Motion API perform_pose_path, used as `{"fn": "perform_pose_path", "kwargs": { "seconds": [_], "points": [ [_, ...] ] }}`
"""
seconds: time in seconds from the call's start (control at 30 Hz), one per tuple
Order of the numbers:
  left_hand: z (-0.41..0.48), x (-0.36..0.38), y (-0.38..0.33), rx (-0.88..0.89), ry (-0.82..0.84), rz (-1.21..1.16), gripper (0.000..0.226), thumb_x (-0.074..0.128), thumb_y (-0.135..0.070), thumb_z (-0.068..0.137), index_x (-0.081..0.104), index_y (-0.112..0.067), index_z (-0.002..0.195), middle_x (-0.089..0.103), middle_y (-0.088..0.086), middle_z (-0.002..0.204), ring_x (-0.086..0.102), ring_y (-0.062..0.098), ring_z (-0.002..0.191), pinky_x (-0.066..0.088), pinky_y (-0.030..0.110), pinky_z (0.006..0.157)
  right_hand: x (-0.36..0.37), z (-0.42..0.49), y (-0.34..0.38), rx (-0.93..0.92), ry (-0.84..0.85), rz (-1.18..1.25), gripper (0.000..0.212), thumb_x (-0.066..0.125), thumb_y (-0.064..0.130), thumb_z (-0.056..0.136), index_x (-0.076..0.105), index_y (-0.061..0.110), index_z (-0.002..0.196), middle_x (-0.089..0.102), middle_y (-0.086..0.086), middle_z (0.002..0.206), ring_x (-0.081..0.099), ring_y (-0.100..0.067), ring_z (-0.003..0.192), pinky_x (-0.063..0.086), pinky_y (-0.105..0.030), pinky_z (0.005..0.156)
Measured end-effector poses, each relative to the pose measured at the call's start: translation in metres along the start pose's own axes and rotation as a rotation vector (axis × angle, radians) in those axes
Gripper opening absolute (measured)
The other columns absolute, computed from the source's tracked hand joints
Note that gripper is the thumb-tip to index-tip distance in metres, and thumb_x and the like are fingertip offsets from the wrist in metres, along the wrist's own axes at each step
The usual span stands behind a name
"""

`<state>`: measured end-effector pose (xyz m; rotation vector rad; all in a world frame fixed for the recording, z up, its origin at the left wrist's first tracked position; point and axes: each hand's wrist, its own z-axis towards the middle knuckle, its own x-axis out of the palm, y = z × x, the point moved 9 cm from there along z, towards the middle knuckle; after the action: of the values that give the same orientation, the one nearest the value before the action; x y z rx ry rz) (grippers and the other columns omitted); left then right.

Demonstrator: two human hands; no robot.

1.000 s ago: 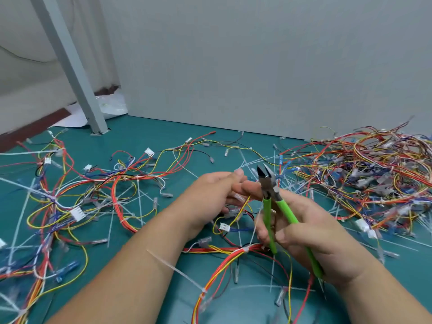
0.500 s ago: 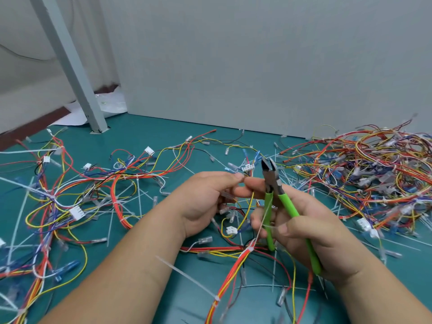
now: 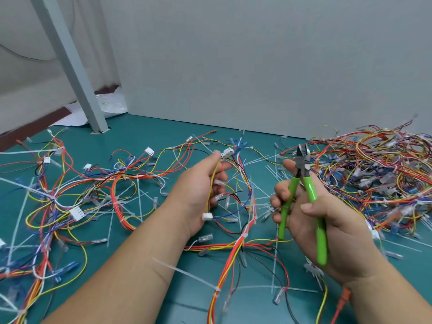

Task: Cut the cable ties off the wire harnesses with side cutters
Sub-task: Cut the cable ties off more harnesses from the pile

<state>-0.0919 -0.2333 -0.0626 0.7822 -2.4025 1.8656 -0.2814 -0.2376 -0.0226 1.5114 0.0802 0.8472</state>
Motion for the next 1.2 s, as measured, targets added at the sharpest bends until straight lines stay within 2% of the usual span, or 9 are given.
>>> {"fn": "perform_pose_path", "kwargs": {
  "seconds": [0.13, 0.37, 0.5, 0.63, 0.73, 0.87, 0.93, 1.1, 1.2],
  "points": [
    [-0.003, -0.012, -0.01, 0.158, -0.129, 0.028, 0.016, 0.07, -0.029, 0.093, 0.068, -0.014, 0.087, 0.05, -0.007, 0.061, 0.04, 0.013, 0.053, 0.031, 0.022, 0.046, -0.01, 0.0, -0.001, 0.014, -0.106, -0.13, 0.07, 0.05, 0.006, 0.064, 0.057, 0.009, 0.133, 0.064, -0.011, 0.1, 0.062, -0.027, 0.1, 0.044, -0.039, 0.078],
    [-0.015, -0.018, -0.031, 0.348, -0.229, 0.032, 0.011, 0.079, -0.029, 0.086, 0.072, -0.023, 0.08, 0.068, -0.016, 0.071, 0.061, -0.002, 0.068, 0.043, 0.027, 0.074, -0.012, -0.001, -0.002, 0.04, -0.204, -0.279, 0.036, 0.06, 0.025, 0.077, 0.073, 0.02, 0.11, 0.067, -0.006, 0.092, 0.067, -0.024, 0.09, 0.051, -0.041, 0.078],
    [-0.018, -0.013, -0.038, 0.424, -0.211, 0.04, 0.006, 0.07, -0.03, 0.094, 0.068, -0.025, 0.091, 0.07, -0.018, 0.077, 0.061, -0.006, 0.072, 0.043, 0.028, 0.08, -0.009, -0.003, 0.001, 0.032, -0.178, -0.361, 0.043, 0.056, 0.038, 0.083, 0.066, 0.046, 0.125, 0.056, 0.0, 0.088, 0.057, -0.015, 0.081, 0.051, -0.036, 0.072],
    [-0.019, -0.005, -0.043, 0.491, -0.14, 0.004, 0.008, 0.061, -0.021, 0.101, 0.058, -0.026, 0.095, 0.079, -0.002, 0.101, 0.072, 0.019, 0.098, 0.046, 0.032, 0.075, -0.006, -0.004, 0.005, 0.018, -0.135, -0.422, 0.06, 0.065, 0.05, 0.069, 0.059, 0.055, 0.128, 0.051, 0.006, 0.088, 0.047, -0.012, 0.076, 0.038, -0.034, 0.068],
    [-0.021, -0.01, -0.047, 0.559, -0.204, 0.053, 0.016, 0.062, -0.017, 0.1, 0.052, -0.02, 0.089, 0.077, 0.009, 0.086, 0.074, 0.033, 0.084, 0.051, 0.037, 0.069, -0.002, -0.004, 0.011, -0.05, -0.079, -0.494, 0.081, 0.07, 0.042, 0.057, 0.049, 0.057, 0.134, 0.056, 0.015, 0.09, 0.052, -0.008, 0.081, 0.043, -0.027, 0.07],
    [-0.022, -0.012, -0.047, 0.613, -0.261, 0.235, 0.029, 0.07, -0.017, 0.094, 0.048, -0.021, 0.076, 0.071, 0.015, 0.072, 0.069, 0.043, 0.071, 0.053, 0.043, 0.065, 0.022, -0.017, 0.028, -0.226, -0.037, -0.594, 0.066, 0.086, 0.047, 0.058, 0.054, 0.05, 0.116, 0.057, -0.007, 0.097, 0.054, -0.02, 0.084, 0.05, -0.038, 0.074],
    [-0.023, -0.009, -0.045, 0.62, -0.261, 0.285, 0.029, 0.072, -0.016, 0.092, 0.049, -0.02, 0.075, 0.069, 0.019, 0.071, 0.065, 0.046, 0.068, 0.054, 0.048, 0.063, 0.03, -0.024, 0.031, -0.257, -0.054, -0.632, 0.057, 0.086, 0.051, 0.061, 0.063, 0.044, 0.112, 0.064, 0.0, 0.095, 0.06, -0.018, 0.085, 0.054, -0.032, 0.074],
    [-0.026, -0.003, -0.044, 0.657, -0.259, 0.359, 0.028, 0.073, -0.007, 0.087, 0.051, -0.018, 0.073, 0.056, -0.007, 0.05, 0.046, 0.003, 0.042, 0.037, 0.015, 0.046, 0.037, -0.024, 0.02, -0.175, -0.099, -0.841, 0.049, 0.084, 0.044, 0.064, 0.073, 0.034, 0.11, 0.072, 0.014, 0.098, 0.069, -0.005, 0.086, 0.049, -0.009, 0.071],
    [-0.029, 0.002, -0.044, 0.686, -0.236, 0.414, 0.027, 0.074, -0.018, 0.085, 0.05, -0.022, 0.072, 0.054, -0.01, 0.055, 0.043, 0.006, 0.048, 0.038, 0.02, 0.049, 0.035, -0.022, 0.015, -0.133, -0.114, -0.773, 0.04, 0.082, 0.042, 0.066, 0.075, 0.035, 0.105, 0.074, 0.007, 0.095, 0.07, -0.011, 0.082, 0.054, -0.017, 0.071]
  ]
}}
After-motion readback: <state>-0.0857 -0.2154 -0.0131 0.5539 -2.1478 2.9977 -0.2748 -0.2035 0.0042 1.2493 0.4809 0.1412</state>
